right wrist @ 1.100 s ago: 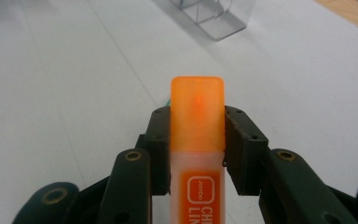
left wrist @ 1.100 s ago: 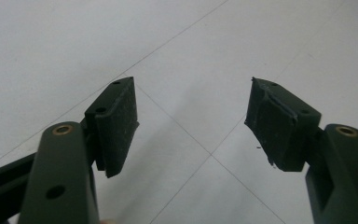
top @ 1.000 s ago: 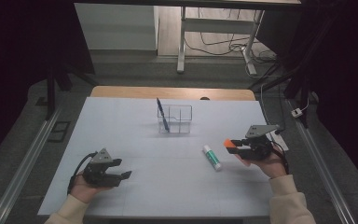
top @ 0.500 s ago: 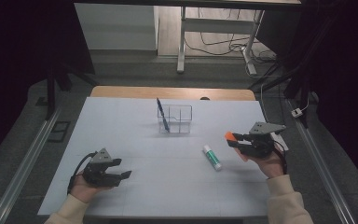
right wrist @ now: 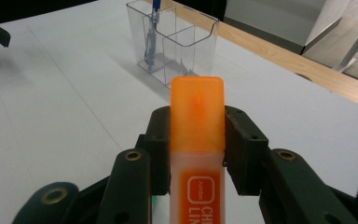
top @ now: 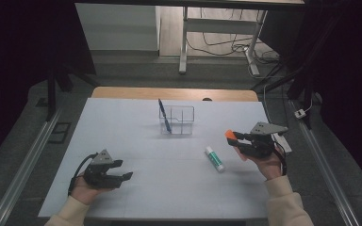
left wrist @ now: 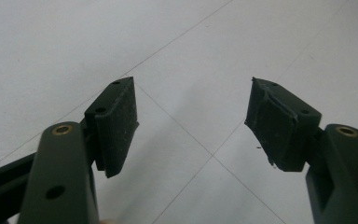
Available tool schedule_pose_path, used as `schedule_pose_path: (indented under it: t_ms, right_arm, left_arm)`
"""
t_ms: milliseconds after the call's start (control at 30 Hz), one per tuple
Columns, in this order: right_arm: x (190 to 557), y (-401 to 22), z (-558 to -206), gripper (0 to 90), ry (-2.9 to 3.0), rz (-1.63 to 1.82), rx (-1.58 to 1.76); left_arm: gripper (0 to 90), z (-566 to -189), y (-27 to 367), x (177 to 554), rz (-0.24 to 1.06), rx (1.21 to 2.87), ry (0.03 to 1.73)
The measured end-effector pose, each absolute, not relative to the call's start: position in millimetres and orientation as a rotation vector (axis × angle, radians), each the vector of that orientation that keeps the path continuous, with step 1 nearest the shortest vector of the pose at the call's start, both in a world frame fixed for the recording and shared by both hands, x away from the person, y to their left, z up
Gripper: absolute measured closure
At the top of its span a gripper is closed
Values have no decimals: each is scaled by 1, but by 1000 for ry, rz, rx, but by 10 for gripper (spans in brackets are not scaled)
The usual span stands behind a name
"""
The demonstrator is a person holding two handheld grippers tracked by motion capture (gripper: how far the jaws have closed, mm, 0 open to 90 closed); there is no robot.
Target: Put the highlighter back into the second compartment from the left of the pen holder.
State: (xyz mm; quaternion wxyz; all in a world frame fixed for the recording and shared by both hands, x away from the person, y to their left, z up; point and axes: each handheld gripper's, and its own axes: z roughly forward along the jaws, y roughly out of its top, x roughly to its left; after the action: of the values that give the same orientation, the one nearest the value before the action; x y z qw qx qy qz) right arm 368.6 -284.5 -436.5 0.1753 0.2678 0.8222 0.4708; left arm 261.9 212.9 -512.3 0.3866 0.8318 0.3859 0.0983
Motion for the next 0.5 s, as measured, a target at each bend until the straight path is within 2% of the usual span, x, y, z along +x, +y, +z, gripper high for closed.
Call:
schedule_pose_path:
  t_ms: [500]
  right_arm:
    - [374,-269,-426,643,2248,1434,756]
  left_arm:
    - [331,-513,212,262,249,2123,981]
